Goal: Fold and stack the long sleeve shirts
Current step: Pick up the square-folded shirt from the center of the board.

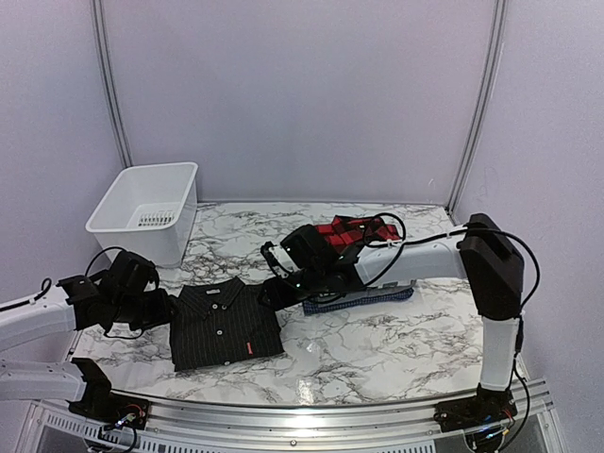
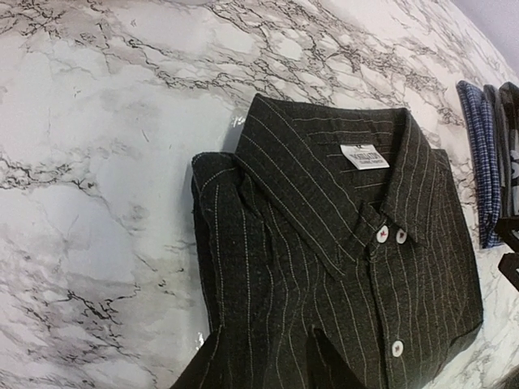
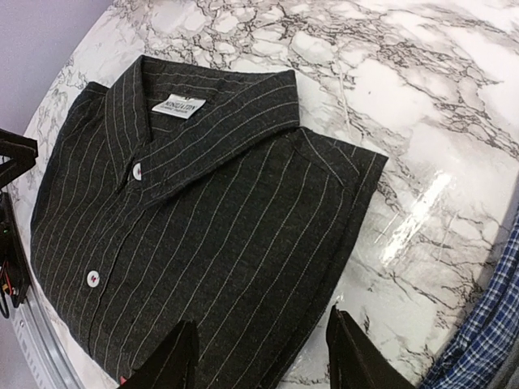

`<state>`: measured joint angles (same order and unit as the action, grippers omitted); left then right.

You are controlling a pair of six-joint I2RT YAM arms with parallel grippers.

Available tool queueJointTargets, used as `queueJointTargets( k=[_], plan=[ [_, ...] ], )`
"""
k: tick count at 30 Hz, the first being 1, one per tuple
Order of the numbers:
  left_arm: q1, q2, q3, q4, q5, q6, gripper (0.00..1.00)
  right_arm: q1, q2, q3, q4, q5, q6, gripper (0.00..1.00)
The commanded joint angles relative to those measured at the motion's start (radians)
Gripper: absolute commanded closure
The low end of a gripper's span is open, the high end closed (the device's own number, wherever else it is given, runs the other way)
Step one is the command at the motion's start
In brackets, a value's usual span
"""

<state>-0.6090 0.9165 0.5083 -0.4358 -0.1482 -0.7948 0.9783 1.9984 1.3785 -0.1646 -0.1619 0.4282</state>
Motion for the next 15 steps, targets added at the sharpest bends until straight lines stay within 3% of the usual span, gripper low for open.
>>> queueJointTargets(
  k=[1,9,15],
  plan=[
    [0.026,0.065,-0.006,0.078,-0.014,0.033,0.67,0.006,0.044,0.061,0.006,-0.008,-0.022,0.50],
    [0.099,0.262,-0.046,0.184,-0.032,0.044,0.77,0.007,0.081,0.039,0.020,-0.007,-0.017,0.48],
    [0.105,0.362,-0.052,0.248,0.001,0.030,0.80,0.005,0.100,0.025,0.025,-0.008,-0.012,0.45]
  ],
)
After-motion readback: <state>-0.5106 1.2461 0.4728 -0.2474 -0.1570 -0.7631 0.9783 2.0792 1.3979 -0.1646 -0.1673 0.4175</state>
